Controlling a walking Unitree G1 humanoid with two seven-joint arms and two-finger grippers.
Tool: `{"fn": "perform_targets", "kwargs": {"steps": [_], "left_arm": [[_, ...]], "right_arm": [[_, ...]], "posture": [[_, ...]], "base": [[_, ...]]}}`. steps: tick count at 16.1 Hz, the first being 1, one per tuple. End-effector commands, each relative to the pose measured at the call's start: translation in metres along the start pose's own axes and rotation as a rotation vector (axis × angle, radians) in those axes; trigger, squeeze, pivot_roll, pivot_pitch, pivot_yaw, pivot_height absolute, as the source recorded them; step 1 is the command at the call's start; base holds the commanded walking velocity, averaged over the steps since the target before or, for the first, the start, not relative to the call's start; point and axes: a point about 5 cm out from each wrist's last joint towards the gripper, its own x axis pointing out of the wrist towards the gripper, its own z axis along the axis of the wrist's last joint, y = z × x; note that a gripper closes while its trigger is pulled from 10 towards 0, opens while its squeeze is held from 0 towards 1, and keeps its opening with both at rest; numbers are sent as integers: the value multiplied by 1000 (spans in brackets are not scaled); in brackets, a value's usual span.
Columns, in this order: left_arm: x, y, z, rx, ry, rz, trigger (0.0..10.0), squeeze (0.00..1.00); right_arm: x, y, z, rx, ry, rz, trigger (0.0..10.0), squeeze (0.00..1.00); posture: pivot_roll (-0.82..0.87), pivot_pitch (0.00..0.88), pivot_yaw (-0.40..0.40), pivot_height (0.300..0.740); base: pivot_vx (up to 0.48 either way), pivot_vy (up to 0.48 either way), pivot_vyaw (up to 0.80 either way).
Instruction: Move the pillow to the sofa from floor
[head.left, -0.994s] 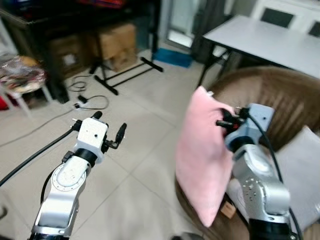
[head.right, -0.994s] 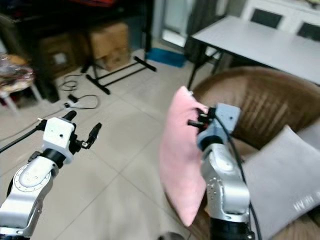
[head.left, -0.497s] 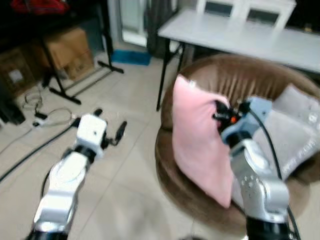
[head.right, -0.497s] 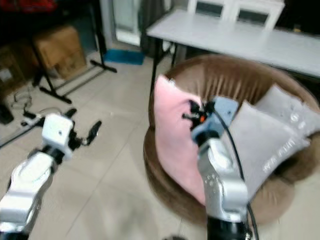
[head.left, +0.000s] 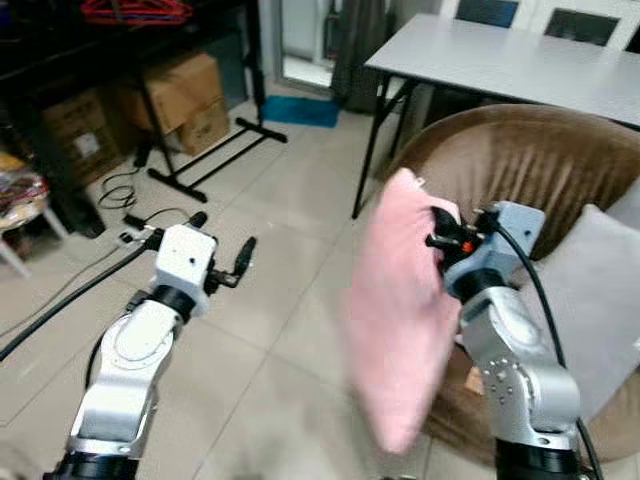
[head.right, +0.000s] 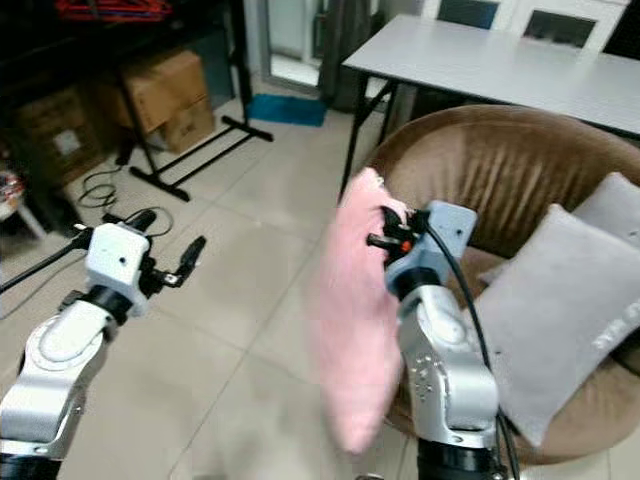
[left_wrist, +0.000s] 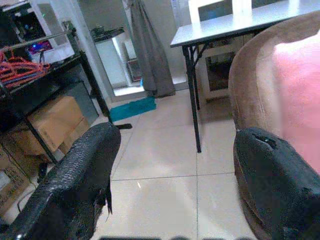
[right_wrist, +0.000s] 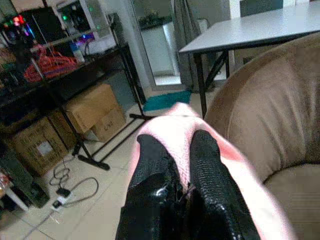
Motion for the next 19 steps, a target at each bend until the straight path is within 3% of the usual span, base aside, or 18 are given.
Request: {"fn": "perform_targets", "kwargs": {"steps": [1,5,16,19], "left_arm": [[0,3,1,-12,-5,17,10000,0],[2,11,1,-19,-7,51,10000,0],[0,7,0,-3,5,2,10000,0],[0,4,-1,-3,4,-10,10000,0]], "right_arm": [[1,7,10,1,-49,35,10000,0],[4,10,8,-6,-39,52,10000,0],[8,13,3,-30,-18,59,10000,0],[11,12,4,-32,-18,53,10000,0]], "posture": [[41,0,-12,740],[48,0,-18,740],[59,0,-28,740],[63,0,-32,740]], "base": [[0,0,0],[71,0,0],[377,0,0],[365,0,-800]]}}
